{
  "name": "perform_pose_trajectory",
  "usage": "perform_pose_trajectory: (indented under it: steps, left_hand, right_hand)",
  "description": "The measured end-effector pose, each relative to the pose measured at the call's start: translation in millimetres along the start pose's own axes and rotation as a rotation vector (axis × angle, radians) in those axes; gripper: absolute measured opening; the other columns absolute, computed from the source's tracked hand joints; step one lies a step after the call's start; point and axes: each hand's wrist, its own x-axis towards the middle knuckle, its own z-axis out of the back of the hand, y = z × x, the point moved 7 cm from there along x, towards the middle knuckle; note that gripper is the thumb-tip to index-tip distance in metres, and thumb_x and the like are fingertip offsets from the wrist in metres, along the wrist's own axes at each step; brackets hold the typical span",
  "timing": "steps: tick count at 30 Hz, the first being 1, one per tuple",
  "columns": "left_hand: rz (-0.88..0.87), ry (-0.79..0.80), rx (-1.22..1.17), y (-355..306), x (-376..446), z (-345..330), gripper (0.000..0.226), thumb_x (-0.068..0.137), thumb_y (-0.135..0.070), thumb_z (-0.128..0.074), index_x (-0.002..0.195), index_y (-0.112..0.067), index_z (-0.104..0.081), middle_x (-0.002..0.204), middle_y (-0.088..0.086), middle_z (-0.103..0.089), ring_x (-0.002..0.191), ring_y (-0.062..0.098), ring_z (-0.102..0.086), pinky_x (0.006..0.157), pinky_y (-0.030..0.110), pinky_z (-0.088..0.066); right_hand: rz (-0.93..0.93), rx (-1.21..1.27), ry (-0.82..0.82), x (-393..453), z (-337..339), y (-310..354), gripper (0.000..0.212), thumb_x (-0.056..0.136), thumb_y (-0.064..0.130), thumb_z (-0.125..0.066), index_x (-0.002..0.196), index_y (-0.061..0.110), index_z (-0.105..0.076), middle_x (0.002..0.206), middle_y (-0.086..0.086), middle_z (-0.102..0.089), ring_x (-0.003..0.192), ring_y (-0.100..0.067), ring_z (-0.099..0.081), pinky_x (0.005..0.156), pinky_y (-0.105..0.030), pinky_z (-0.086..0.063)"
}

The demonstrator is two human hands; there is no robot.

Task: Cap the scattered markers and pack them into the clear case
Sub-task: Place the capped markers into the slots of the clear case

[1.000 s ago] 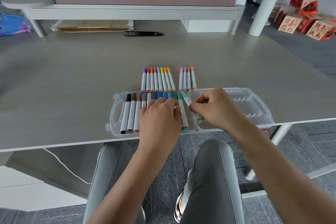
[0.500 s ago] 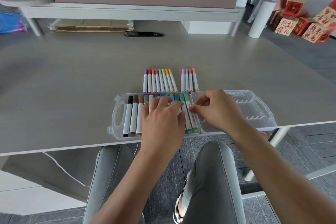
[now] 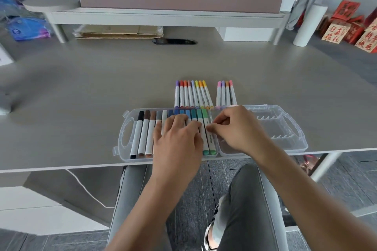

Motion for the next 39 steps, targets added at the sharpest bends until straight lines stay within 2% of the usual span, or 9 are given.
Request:
perform_pose_trajectory:
  steps: [9, 13, 16, 20, 23, 28, 33, 36, 39]
  left_hand:
    - [0.111, 0.006, -0.08, 18.1, 23.4, 19.6, 0.029, 0.098, -0.038, -0.055, 0.121, -0.025, -0.067, 0.12, -0.005, -0.065, 0.115, 0.02, -0.055, 0.102, 0.042, -0.042]
    - [0.174, -0.008, -0.111, 22.4, 63.9, 29.6, 0.024, 0.099, -0.032, -0.059, 0.115, -0.018, -0.07, 0.107, -0.002, -0.07, 0.088, 0.017, -0.062, 0.076, 0.032, -0.049]
    - [0.22, 0.036, -0.035, 28.3, 96.2, 25.0, 0.017, 0.097, -0.027, -0.06, 0.104, -0.015, -0.069, 0.095, 0.0, -0.07, 0.078, 0.021, -0.062, 0.068, 0.033, -0.05]
    - [0.267, 0.135, 0.046, 32.1, 126.1, 10.3, 0.006, 0.092, -0.016, -0.058, 0.091, -0.013, -0.062, 0.088, 0.004, -0.063, 0.069, 0.025, -0.056, 0.062, 0.033, -0.042]
    - [0.293, 0.153, 0.092, 34.8, 137.9, 0.7, 0.019, 0.09, -0.01, -0.054, 0.072, -0.013, -0.048, 0.075, 0.006, -0.056, 0.057, 0.021, -0.047, 0.053, 0.031, -0.034]
    - [0.31, 0.132, 0.084, 38.9, 152.8, -7.5, 0.01, 0.087, -0.014, -0.055, 0.077, -0.012, -0.055, 0.073, 0.005, -0.055, 0.06, 0.023, -0.05, 0.055, 0.03, -0.035]
    - [0.299, 0.166, 0.119, 37.3, 162.3, -16.3, 0.025, 0.087, -0.024, -0.059, 0.067, -0.016, -0.045, 0.068, 0.002, -0.052, 0.056, 0.02, -0.048, 0.05, 0.028, -0.031]
    - [0.298, 0.174, 0.137, 34.6, 167.4, -20.1, 0.029, 0.089, -0.031, -0.061, 0.07, -0.017, -0.045, 0.071, 0.002, -0.054, 0.058, 0.018, -0.049, 0.051, 0.028, -0.033]
    - [0.312, 0.139, 0.078, 33.4, 168.1, -17.1, 0.035, 0.092, -0.041, -0.059, 0.069, -0.017, -0.049, 0.069, 0.001, -0.055, 0.058, 0.018, -0.051, 0.052, 0.028, -0.035]
  right_hand:
    - [0.018, 0.071, 0.042, 9.9, -6.8, 7.9, 0.024, 0.09, 0.042, -0.077, 0.081, 0.021, -0.075, 0.068, 0.008, -0.074, 0.064, -0.014, -0.074, 0.073, -0.042, -0.064]
    - [0.032, 0.107, -0.032, 19.5, 12.4, -0.4, 0.021, 0.094, 0.038, -0.074, 0.086, 0.018, -0.076, 0.069, 0.005, -0.073, 0.06, -0.017, -0.07, 0.061, -0.035, -0.058]
    - [0.04, 0.124, -0.065, 30.3, 22.4, -2.3, 0.024, 0.094, 0.038, -0.073, 0.08, 0.019, -0.074, 0.066, 0.002, -0.072, 0.05, -0.008, -0.058, 0.057, -0.027, -0.044]
    - [0.056, 0.152, -0.083, 48.1, 32.7, 1.5, 0.026, 0.094, 0.032, -0.074, 0.073, 0.017, -0.073, 0.06, 0.001, -0.069, 0.04, -0.003, -0.048, 0.055, -0.024, -0.04]
    - [0.07, 0.157, -0.084, 58.0, 37.0, 3.9, 0.028, 0.095, 0.031, -0.072, 0.073, 0.013, -0.073, 0.062, -0.002, -0.07, 0.04, -0.004, -0.047, 0.054, -0.025, -0.04]
    - [0.072, 0.153, -0.086, 70.7, 39.2, -2.5, 0.032, 0.096, 0.032, -0.07, 0.07, 0.014, -0.072, 0.061, -0.002, -0.07, 0.04, -0.003, -0.047, 0.053, -0.024, -0.038]
    - [0.079, 0.129, -0.082, 83.7, 37.8, -8.6, 0.036, 0.096, 0.037, -0.07, 0.071, 0.01, -0.071, 0.066, -0.008, -0.071, 0.053, -0.018, -0.056, 0.059, -0.033, -0.049]
    - [0.097, 0.103, -0.074, 92.3, 35.5, -5.5, 0.035, 0.096, 0.037, -0.069, 0.073, 0.01, -0.071, 0.066, -0.006, -0.071, 0.05, -0.014, -0.052, 0.058, -0.034, -0.048]
    - [0.101, 0.098, -0.056, 100.8, 30.7, 1.7, 0.033, 0.095, 0.038, -0.071, 0.076, 0.012, -0.073, 0.069, -0.007, -0.073, 0.053, -0.019, -0.06, 0.064, -0.04, -0.058]
